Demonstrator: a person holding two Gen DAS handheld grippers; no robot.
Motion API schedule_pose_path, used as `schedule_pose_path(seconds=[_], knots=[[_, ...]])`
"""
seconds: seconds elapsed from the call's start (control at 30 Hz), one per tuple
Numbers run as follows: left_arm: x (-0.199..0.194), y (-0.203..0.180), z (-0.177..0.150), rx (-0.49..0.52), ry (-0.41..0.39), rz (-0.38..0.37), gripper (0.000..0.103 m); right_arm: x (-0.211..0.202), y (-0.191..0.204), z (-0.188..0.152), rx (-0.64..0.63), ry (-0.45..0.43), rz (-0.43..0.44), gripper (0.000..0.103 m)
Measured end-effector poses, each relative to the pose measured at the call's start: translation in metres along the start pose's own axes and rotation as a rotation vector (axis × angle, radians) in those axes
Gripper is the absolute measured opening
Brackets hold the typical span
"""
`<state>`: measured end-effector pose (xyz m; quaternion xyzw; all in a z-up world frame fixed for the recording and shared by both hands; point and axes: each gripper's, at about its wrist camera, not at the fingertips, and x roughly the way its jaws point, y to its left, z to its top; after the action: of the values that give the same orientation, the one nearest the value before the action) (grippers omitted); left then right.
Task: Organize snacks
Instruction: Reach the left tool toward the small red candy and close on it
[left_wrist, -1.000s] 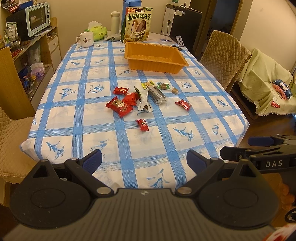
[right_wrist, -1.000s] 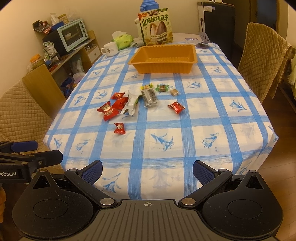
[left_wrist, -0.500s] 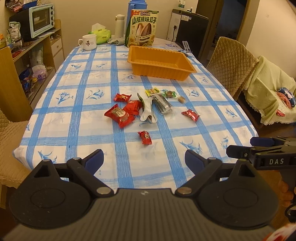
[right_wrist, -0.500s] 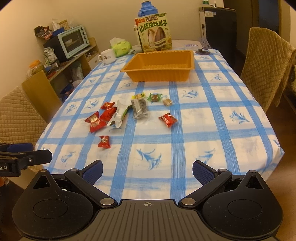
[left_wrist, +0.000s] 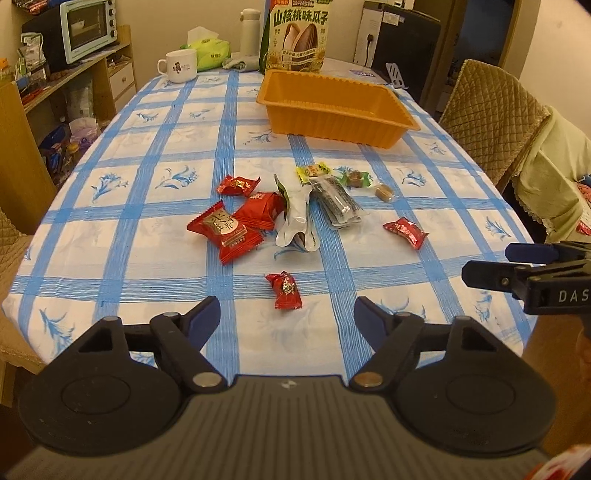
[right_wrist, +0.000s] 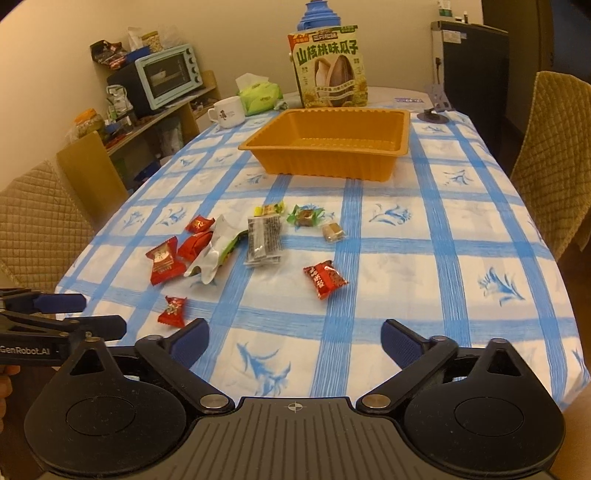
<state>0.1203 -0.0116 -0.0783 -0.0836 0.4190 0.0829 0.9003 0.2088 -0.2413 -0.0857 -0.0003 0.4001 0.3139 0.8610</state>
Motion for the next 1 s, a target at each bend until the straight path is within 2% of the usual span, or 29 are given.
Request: schedule_pose_path(seconds=[0.37, 0.43, 0.5, 0.7, 0.93, 1.0], knots=[[0.052, -0.012, 0.012, -0.053, 0.045, 0.062, 0.056, 0.038, -0.034, 0.026, -0.059, 0.043, 0.044, 0.084], [0.059, -0.012, 0.013, -0.069, 0.055, 0.070, 0.047, 0.043, -0.039, 0.030, -0.069, 0.050, 0.056, 0.083], [0.065, -0.011, 0.014, -0.089, 0.065, 0.076, 0.043, 0.048, -0.044, 0.033, -0.078, 0.056, 0.070, 0.080], [0.076, -0.011, 0.016, -0.123, 0.078, 0.101, 0.037, 0.061, -0.053, 0.040, -0.102, 0.073, 0.107, 0.073], [0.084, -0.013, 0.016, -0.149, 0.089, 0.118, 0.019, 0.073, -0.059, 0.045, -0.133, 0.092, 0.145, 0.068], [0.084, -0.014, 0.016, -0.154, 0.088, 0.122, 0.019, 0.076, -0.060, 0.046, -0.144, 0.096, 0.155, 0.065]])
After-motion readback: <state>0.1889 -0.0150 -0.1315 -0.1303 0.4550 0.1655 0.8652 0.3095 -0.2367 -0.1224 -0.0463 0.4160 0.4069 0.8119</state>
